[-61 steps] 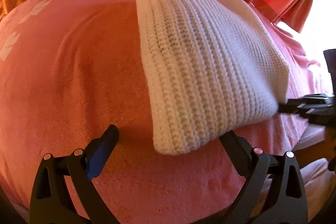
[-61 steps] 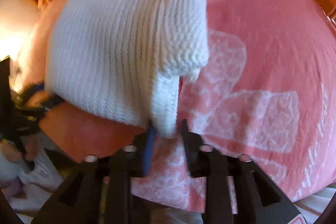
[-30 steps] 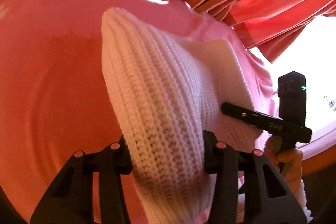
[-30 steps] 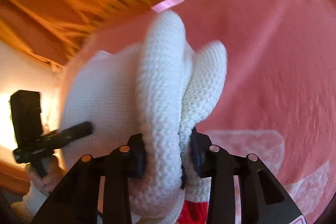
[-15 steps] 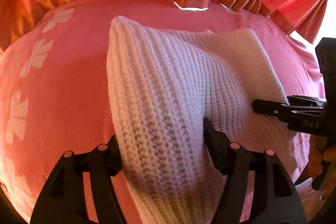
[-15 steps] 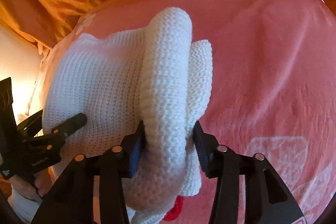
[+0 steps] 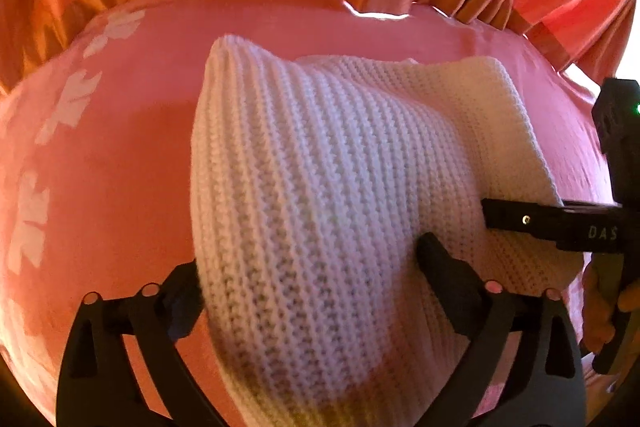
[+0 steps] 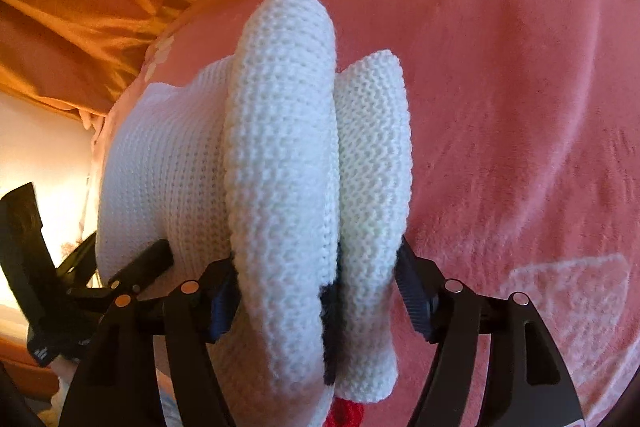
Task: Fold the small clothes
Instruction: 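Grasp the folded sweater with both grippers and lift it off the bedspread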
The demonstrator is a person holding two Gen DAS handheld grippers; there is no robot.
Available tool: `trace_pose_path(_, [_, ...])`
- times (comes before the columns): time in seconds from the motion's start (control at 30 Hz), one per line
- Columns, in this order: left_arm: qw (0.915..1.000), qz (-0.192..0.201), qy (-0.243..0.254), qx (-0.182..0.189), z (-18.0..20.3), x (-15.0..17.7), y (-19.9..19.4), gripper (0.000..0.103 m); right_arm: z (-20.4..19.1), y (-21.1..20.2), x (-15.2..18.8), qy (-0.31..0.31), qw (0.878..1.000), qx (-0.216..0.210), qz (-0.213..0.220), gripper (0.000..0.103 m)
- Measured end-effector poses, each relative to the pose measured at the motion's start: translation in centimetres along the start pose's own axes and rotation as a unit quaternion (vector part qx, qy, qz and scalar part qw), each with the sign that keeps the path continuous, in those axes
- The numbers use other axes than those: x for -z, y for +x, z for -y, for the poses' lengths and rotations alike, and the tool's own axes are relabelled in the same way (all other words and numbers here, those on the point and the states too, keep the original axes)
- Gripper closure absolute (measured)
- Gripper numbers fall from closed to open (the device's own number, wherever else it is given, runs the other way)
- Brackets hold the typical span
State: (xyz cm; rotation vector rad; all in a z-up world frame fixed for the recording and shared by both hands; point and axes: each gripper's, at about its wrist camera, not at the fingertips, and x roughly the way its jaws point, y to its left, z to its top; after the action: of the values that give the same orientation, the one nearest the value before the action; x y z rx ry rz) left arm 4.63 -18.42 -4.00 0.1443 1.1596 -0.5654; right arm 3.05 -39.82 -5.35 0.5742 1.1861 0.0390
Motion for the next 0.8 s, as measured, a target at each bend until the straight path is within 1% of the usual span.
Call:
trace_pose_path(0.07, [0.9989, -0.015, -0.029, 0.032, -1.0, -0.2, 0.6, 0.006, 0.1, 0.1, 0.0, 0.003, 1.000, -0.008, -0.001, 0.035])
trace_pose_path(0.1, [0.9958, -0.032, -0.058, 0.063, -1.8, -0.2, 1.1, 0.006, 0.2, 0.2, 0.0, 0.003, 1.000, -0.011, -0.002, 0.035])
trace_pose_path(0.17, [0.9849, -0.061, -0.107, 0.122, -3.1, -0.2, 2.2, 0.007, 0.6, 0.2, 0.0, 0.008, 1.000, -0.023, -0.003, 0.036])
trace_pose_path(0.2, [0.9804, -0.063, -0.122, 0.141, -3.6, -0.2, 2.5, 0.007, 0.8, 0.1, 0.1, 0.008, 0.999, -0.031, -0.004, 0.042])
trace_pose_path(0.23, [0.9794, -0.062, -0.122, 0.149, -3.7, -0.3, 2.4, 0.013, 1.0, 0.0, 0.0, 0.011, 0.999, -0.043, -0.005, 0.056])
trace_pose_path(0.27, [0.9787, -0.062, -0.121, 0.154, -3.6, -0.4, 2.3, 0.025, 1.0, -0.2, 0.0, 0.018, 0.998, -0.054, -0.004, 0.059])
trace_pose_path(0.3, [0.9773, -0.058, -0.124, 0.162, -3.6, -0.5, 1.9, 0.031, 0.6, -0.7, 0.0, 0.014, 0.999, -0.050, 0.002, 0.065])
trace_pose_path(0.33, [0.9771, -0.055, -0.124, 0.164, -3.5, -0.6, 1.5, 0.042, 0.2, -1.1, 0.0, 0.005, 0.999, -0.043, 0.010, 0.067])
trace_pose_path(0.37, [0.9776, -0.051, -0.120, 0.165, -3.4, -0.7, 0.9, 0.051, -0.7, -2.1, 0.0, -0.009, 0.999, -0.039, 0.026, 0.068])
trace_pose_path(0.43, [0.9781, -0.037, -0.108, 0.174, -3.2, -1.2, -0.7, 0.056, -2.7, -4.6, 0.2, -0.029, 0.997, -0.052, 0.058, 0.069])
trace_pose_path(0.47, [0.9775, -0.030, -0.103, 0.182, -3.0, -1.4, -1.7, 0.056, -3.4, -5.7, 0.4, -0.039, 0.995, -0.055, 0.072, 0.069])
trace_pose_path(0.53, [0.9770, -0.006, -0.090, 0.193, -2.8, -1.9, -4.4, 0.056, -5.9, -9.2, 1.2, -0.071, 0.989, -0.057, 0.120, 0.069])
trace_pose_path(0.57, [0.9766, 0.016, -0.077, 0.200, -2.7, -2.2, -6.6, 0.056, -6.7, -10.4, 1.4, -0.077, 0.986, -0.063, 0.137, 0.069])
trace_pose_path(0.63, [0.9759, 0.051, -0.055, 0.205, -2.7, -2.6, -10.1, 0.056, -8.8, -14.1, 2.0, -0.096, 0.974, -0.085, 0.185, 0.069])
trace_pose_path(0.67, [0.9748, 0.070, -0.044, 0.207, -2.6, -2.8, -12.1, 0.056, -9.6, -15.3, 2.2, -0.101, 0.970, -0.093, 0.200, 0.069])
trace_pose_path(0.7, [0.9726, 0.095, -0.031, 0.210, -2.6, -3.0, -14.6, 0.056, -10.8, -17.2, 2.5, -0.111, 0.963, -0.106, 0.224, 0.069])
trace_pose_path(0.73, [0.9700, 0.119, -0.018, 0.211, -2.6, -3.2, -17.1, 0.056, -11.7, -18.3, 2.6, -0.118, 0.957, -0.114, 0.238, 0.069])
trace_pose_path(0.77, [0.9680, 0.135, -0.011, 0.211, -2.7, -3.2, -18.8, 0.055, -13.0, -20.0, 3.0, -0.130, 0.949, -0.123, 0.258, 0.069])
trace_pose_path(0.8, [0.9640, 0.161, 0.000, 0.212, -2.8, -3.4, -21.8, 0.055, -14.1, -21.3, 3.3, -0.139, 0.943, -0.129, 0.273, 0.069])
